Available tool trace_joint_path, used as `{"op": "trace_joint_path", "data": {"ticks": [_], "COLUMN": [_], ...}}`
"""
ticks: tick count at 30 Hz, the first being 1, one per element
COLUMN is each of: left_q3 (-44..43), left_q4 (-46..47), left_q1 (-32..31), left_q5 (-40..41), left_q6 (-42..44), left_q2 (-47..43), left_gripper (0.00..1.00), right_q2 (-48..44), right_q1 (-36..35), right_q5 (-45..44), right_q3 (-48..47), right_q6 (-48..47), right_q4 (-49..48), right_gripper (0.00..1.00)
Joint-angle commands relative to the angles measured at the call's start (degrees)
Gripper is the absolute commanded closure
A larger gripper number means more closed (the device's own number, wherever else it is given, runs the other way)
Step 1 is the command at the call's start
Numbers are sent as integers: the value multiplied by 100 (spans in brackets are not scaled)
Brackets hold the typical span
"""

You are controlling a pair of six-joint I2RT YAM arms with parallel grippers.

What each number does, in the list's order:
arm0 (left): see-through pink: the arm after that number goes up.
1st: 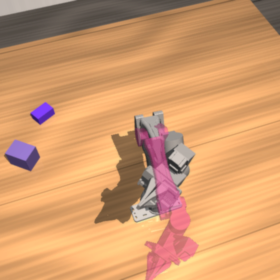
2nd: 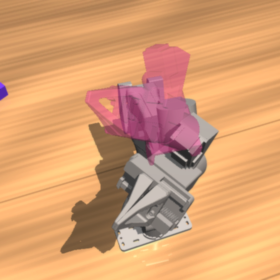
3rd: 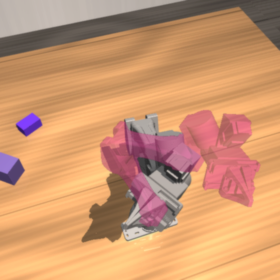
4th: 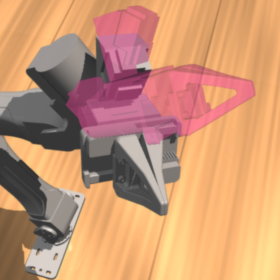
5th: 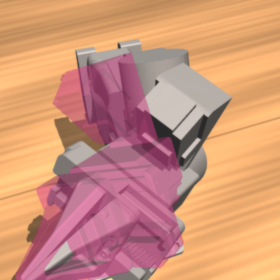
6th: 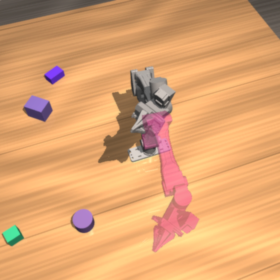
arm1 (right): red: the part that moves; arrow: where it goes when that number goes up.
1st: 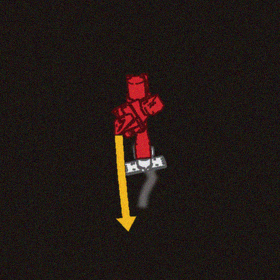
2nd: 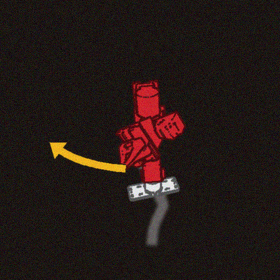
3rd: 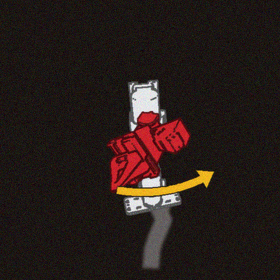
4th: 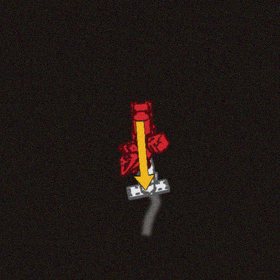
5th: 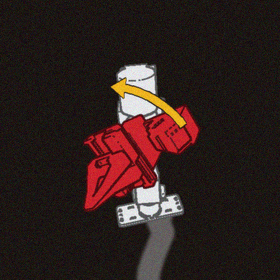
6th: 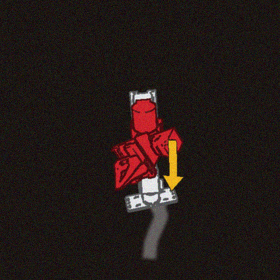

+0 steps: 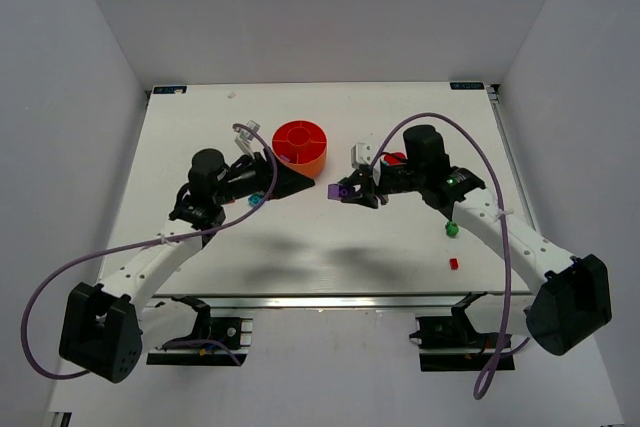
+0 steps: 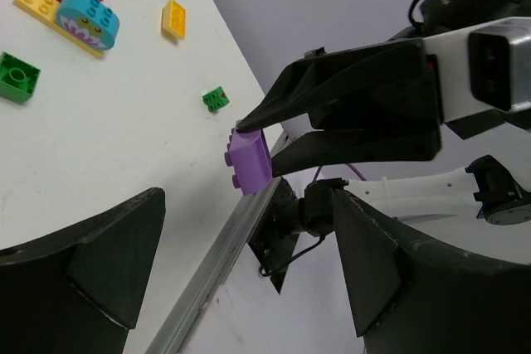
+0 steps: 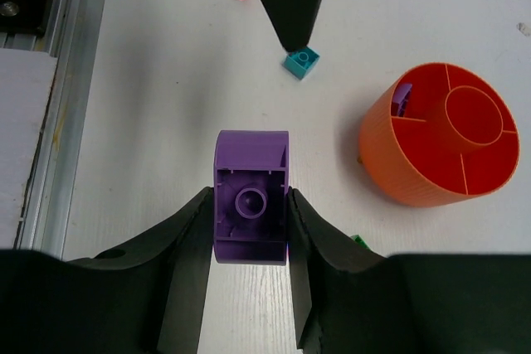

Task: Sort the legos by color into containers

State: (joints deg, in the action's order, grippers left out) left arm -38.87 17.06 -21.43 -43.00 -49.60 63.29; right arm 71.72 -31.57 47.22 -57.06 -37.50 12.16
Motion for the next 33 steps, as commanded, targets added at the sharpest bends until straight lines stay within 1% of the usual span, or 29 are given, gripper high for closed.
{"op": "trace_joint_path", "data": {"ticks": [1, 5, 8, 11, 16, 17, 21, 25, 26, 28, 29, 31, 32, 33], "left_q3": [-305, -489, -612, -604, -648, -665, -692, -744, -762, -823, -850, -937, -990, -1043], "left_q4": [-177, -255, -414, -405, -343, -361, -370, -309, -300, -317, -335, -440, -501, -711], "left_q1": [-247, -511, -677, -792, -907, -959, -1012, -1065, -1065, -1065, -1065, -1065, -1065, -1065], "left_q5": [265, 537, 688, 714, 653, 644, 697, 679, 688, 758, 811, 916, 1056, 1153], "left_q6": [-41, 21, 144, 162, 153, 162, 170, 153, 153, 170, 223, 293, 415, 495], "left_q2": [140, 324, 447, 562, 694, 729, 764, 878, 896, 905, 896, 826, 808, 773], "left_gripper": [9, 9, 11, 20, 37, 39, 41, 59, 69, 75, 81, 85, 87, 89], "right_q2": [26, 122, 131, 131, 105, 105, 70, 79, 70, 26, 26, -53, -71, -140], "right_q1": [-278, -568, -657, -666, -666, -666, -666, -666, -657, -657, -649, -631, -648, -631], "right_q5": [-177, -389, -503, -661, -855, -881, -925, -890, -899, -908, -916, -978, -1022, -1109], "right_q3": [-393, -499, -499, -473, -368, -367, -341, -324, -306, -297, -271, -227, -166, -113], "right_q6": [84, 163, 260, 295, 392, 418, 480, 533, 541, 542, 542, 542, 542, 542], "right_q4": [-47, -74, -153, -241, -399, -416, -469, -513, -522, -513, -513, -522, -539, -574], "right_gripper": [100, 100, 100, 100, 100, 100, 100, 100, 100, 100, 85, 67, 52, 45]}}
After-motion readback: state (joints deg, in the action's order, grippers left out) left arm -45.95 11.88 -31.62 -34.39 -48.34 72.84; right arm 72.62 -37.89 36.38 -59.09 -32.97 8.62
